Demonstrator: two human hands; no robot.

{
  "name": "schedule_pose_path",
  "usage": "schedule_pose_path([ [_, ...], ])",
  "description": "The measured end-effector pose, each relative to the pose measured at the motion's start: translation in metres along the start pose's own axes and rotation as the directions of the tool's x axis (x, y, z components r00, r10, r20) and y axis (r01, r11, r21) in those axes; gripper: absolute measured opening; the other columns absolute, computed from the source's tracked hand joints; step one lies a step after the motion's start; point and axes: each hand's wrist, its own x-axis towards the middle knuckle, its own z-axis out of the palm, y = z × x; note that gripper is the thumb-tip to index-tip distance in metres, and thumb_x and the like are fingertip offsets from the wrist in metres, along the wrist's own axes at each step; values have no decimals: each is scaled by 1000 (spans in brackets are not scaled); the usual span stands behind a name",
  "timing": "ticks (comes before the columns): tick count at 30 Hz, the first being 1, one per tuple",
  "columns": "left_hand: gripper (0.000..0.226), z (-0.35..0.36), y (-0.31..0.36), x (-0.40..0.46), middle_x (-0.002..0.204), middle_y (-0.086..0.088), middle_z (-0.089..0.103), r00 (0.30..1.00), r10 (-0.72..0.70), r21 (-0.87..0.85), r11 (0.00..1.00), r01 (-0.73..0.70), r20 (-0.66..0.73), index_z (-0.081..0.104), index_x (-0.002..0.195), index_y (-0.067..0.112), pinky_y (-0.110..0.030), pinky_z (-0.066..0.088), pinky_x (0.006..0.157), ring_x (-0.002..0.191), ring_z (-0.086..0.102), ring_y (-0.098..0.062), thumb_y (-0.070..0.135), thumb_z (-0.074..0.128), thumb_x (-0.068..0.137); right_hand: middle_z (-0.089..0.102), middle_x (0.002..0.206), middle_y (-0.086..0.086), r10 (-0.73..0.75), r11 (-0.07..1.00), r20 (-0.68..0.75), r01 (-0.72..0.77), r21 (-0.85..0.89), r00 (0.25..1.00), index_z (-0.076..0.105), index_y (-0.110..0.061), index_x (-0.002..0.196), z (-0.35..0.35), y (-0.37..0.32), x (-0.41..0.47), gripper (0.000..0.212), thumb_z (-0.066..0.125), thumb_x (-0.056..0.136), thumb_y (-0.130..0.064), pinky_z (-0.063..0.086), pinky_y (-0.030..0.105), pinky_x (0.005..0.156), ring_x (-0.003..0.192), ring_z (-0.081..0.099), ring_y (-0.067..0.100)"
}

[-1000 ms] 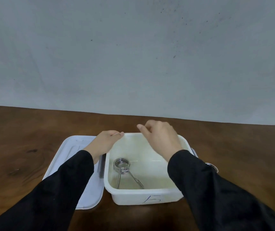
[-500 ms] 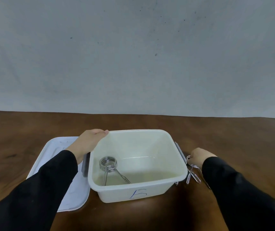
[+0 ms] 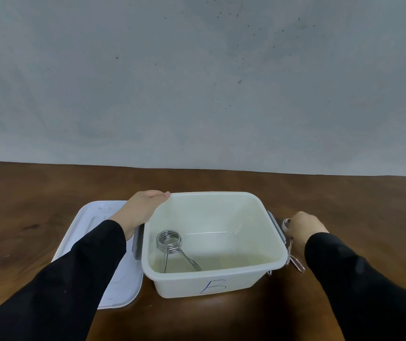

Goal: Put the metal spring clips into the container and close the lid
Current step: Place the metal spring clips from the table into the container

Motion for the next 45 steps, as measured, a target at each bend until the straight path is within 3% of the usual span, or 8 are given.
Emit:
schedule_pose_path([
  [4, 27, -1, -1, 1, 117, -1, 75, 1000, -4, -5, 1000, 4, 10, 79, 104, 20, -39, 49, 104, 118, 66, -24, 41, 63, 100, 69, 69, 8, -147, 989, -168, 142, -39, 975, 74, -7, 77, -68, -8, -7, 26, 62, 92, -25, 43, 26, 55, 63, 65, 24],
  [9, 31, -2, -2, 3, 116, 1, 74, 1000, 1, -7, 1000, 0, 23, 79, 108, 16, -35, 48, 99, 120, 64, -24, 42, 62, 101, 62, 83, 2, -446, 864, -369, 500, 61, 816, 72, -21, 80, -159, -72, -72, 16, 70, 88, -34, 37, 27, 53, 64, 56, 17],
  [18, 32, -3, -2, 5, 131, 3, 66, 999, 6, 15, 1000, -6, 49, 75, 116, 19, -31, 40, 102, 127, 55, -19, 43, 59, 103, 63, 68, 2, -594, 791, 190, 610, -34, 781, 74, -11, 83, -69, -153, -105, 22, 70, 85, -32, 36, 23, 50, 60, 53, 17],
  [23, 37, -4, -6, 8, 136, 4, 66, 998, 23, 3, 1000, -23, 53, 75, 121, 16, -32, 40, 108, 131, 54, -18, 44, 59, 102, 70, 90, 5, -477, 829, 292, 535, -163, 829, 74, -9, 101, -2, -155, -80, 26, 72, 85, -29, 46, 28, 73, 80, 62, 24],
  [32, 38, -3, -5, 8, 132, 3, 66, 999, 20, 21, 1000, -21, 30, 75, 122, 17, -28, 39, 94, 125, 54, -19, 45, 60, 101, 57, 83, 3, -430, 808, 363, 532, -255, 827, 68, -9, 103, 28, -158, -66, 28, 73, 86, -30, 41, 31, 72, 78, 52, 25],
  [36, 37, -3, -5, 9, 130, 5, 66, 1000, 13, 35, 999, -14, 23, 76, 120, 18, -29, 40, 96, 124, 55, -18, 45, 59, 101, 56, 75, -2, -507, 802, 231, 553, -224, 830, 62, -16, 85, 13, -151, -65, 26, 61, 91, -41, 40, 29, 73, 76, 53, 25],
  [42, 40, -3, -7, 10, 102, 0, 70, 1000, 14, 30, 999, -14, 14, 78, 102, 9, -32, 45, 87, 99, 60, -20, 46, 62, 98, 57, 59, 10, -421, 841, -406, 516, 160, 811, 54, -10, 64, -63, -110, -38, 48, 49, 95, -46, 50, 37, 59, 62, 58, 35],
  [45, 36, -1, -6, 8, 98, -1, 76, 1000, 10, 20, 1000, -10, 0, 80, 97, 13, -32, 48, 83, 94, 65, -20, 44, 64, 98, 62, 69, 12, -333, 878, -363, 427, 218, 870, 58, -5, 78, -75, -72, -18, 38, 47, 100, -35, 45, 34, 57, 63, 56, 27],
])
